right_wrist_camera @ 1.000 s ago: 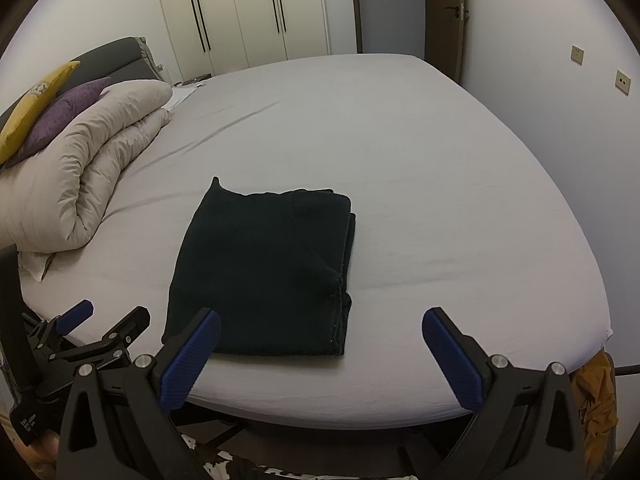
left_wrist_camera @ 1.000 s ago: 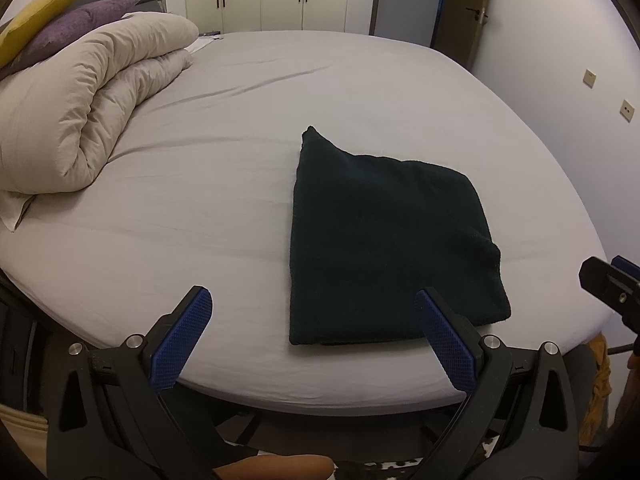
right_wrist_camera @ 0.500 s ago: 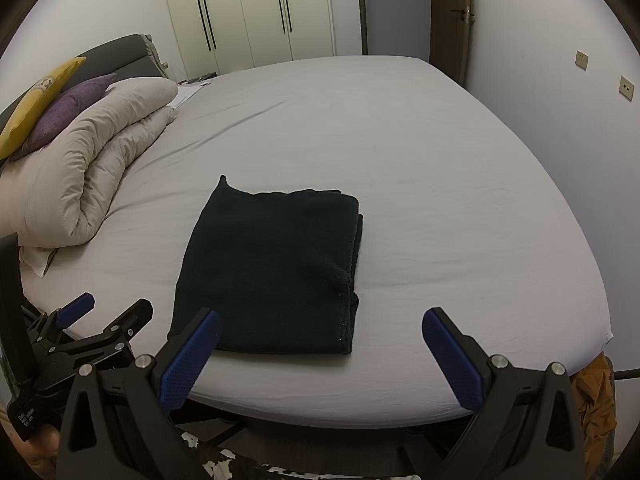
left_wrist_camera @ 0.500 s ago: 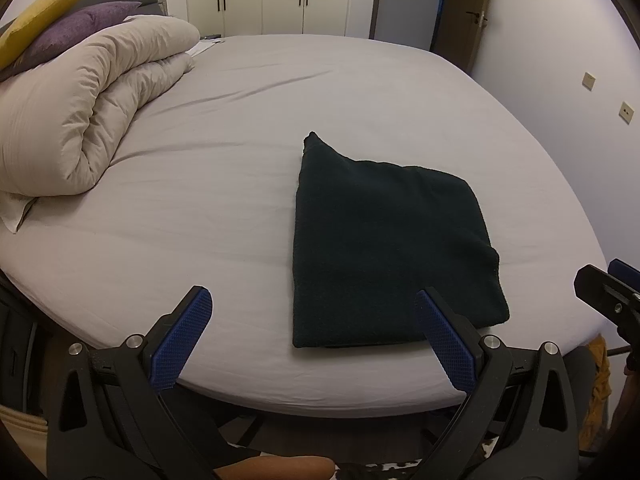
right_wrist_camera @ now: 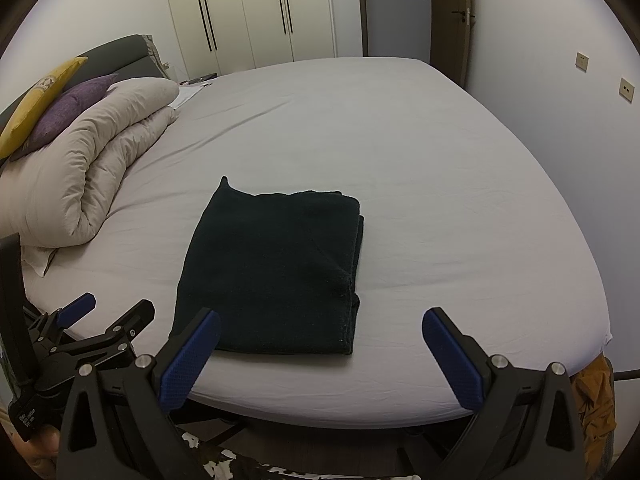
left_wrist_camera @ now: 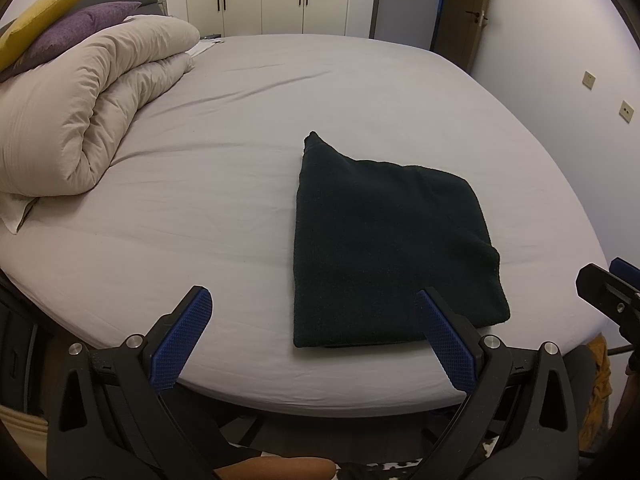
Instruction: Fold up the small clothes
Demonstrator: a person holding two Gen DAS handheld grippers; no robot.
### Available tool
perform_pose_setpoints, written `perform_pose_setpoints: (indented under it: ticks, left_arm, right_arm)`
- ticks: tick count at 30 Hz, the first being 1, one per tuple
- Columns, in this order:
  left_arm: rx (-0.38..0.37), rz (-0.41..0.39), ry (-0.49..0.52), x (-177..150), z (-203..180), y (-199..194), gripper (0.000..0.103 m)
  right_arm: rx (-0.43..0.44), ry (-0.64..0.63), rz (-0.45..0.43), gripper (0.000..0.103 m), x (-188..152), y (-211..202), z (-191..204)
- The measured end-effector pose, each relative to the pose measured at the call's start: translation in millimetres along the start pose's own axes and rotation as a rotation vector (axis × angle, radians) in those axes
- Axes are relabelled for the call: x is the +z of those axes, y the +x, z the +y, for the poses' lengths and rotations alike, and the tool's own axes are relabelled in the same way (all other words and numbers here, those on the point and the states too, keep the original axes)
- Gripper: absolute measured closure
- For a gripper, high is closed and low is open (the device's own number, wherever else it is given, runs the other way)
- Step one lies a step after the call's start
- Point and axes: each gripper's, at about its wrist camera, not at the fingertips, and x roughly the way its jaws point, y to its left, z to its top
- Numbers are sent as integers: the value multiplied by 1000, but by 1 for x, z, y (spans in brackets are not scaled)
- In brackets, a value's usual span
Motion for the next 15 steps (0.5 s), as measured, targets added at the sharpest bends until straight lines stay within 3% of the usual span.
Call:
perform_pose_setpoints:
  ticks: [15]
  left_arm:
    - [-3,5,-2,0,1,0,0]
  right_arm:
    - [1,1,0,0,-1,0,1]
